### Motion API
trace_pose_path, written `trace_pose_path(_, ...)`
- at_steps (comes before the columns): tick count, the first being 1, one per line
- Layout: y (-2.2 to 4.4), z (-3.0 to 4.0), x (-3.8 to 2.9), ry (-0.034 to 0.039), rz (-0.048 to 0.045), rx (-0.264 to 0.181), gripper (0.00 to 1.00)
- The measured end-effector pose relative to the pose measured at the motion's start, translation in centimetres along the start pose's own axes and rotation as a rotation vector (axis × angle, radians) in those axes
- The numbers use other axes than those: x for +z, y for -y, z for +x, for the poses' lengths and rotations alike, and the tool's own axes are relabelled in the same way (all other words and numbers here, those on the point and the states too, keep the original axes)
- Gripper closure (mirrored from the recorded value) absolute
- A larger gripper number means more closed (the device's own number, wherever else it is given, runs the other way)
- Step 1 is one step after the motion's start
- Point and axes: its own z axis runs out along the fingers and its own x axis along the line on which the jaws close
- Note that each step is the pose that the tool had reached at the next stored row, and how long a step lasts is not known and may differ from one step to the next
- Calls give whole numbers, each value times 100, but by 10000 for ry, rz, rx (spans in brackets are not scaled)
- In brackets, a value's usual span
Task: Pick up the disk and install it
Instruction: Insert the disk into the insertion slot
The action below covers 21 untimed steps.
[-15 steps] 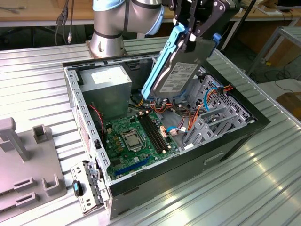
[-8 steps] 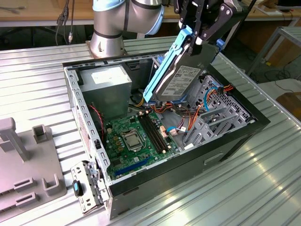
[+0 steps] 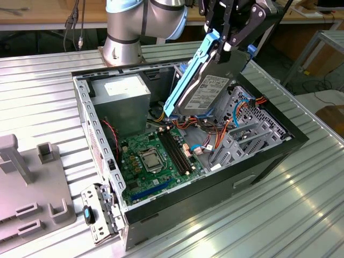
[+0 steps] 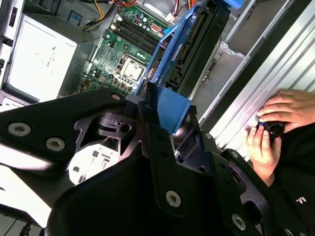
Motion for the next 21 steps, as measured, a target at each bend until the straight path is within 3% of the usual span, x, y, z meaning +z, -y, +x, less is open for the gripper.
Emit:
trace_pose_path(3, -1, 1, 1, 0, 30, 0, 63)
trace_pose_path(4, -2, 1, 0, -1, 233, -2, 63)
trace_pose_path(5, 0, 1, 1, -3, 532, -8, 63)
trace_pose_path(7, 0, 0, 1, -5, 935, -16, 63)
trace_pose_path(8, 0, 1, 1, -6, 1257, -24, 63)
trace_pose_path(10, -1, 1, 1, -7, 1607, -37, 63)
trace_pose_path(11, -1, 4, 1, -6, 1852, -58, 63)
trace_pose_path(15, -2, 63, 10, 16, 2214, -183, 63)
trace_pose_path(17, -3, 100, 10, 20, 2486, -226, 63)
trace_pose_path(18, -3, 168, 13, 28, 3014, -302, 63)
trace_pose_path(19, -13, 312, 80, 29, 3046, -305, 63)
trace_pose_path(21, -16, 340, 110, 29, 3067, -304, 63)
